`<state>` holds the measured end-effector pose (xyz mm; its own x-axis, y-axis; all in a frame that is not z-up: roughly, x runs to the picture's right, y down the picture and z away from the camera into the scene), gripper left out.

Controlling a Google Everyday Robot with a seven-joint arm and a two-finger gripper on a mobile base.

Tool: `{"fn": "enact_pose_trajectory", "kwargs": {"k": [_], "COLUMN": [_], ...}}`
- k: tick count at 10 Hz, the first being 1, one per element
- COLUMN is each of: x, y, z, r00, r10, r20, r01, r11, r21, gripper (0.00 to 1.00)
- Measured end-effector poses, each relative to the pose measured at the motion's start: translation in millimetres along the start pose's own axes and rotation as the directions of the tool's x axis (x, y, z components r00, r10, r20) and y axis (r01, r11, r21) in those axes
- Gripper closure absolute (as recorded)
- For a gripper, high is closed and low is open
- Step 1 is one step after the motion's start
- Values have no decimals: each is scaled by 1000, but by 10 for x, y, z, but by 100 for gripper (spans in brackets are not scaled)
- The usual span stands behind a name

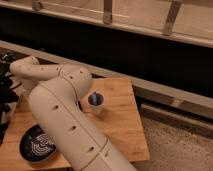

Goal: Place the bottle in the ceramic bowl

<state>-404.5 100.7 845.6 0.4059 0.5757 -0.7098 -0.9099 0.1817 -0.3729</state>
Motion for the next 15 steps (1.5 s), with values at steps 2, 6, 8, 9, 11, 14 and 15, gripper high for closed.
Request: {"fn": "enact_pose_trajectory", "kwargs": {"k": [2, 6, 8, 9, 11, 14, 15], "x": [-33, -178, -220, -224, -236, -242, -239], "y": [-75, -239, -277, -311, -290, -172, -122], "z": [-68, -252, -270, -254, -226, -190, -149], "r00": [1000, 996, 995, 994, 993, 993, 994], "r10": [25, 71, 89, 100, 103, 94, 89], "r20": [9, 46, 51, 49, 57, 66, 60], "r01": [-26, -76, -95, -105, -108, -96, -90], "r11": [998, 988, 987, 987, 991, 995, 996], "r21": [53, 132, 132, 117, 80, 25, 11], "gripper": [78, 40, 21, 20, 20, 20, 20]}}
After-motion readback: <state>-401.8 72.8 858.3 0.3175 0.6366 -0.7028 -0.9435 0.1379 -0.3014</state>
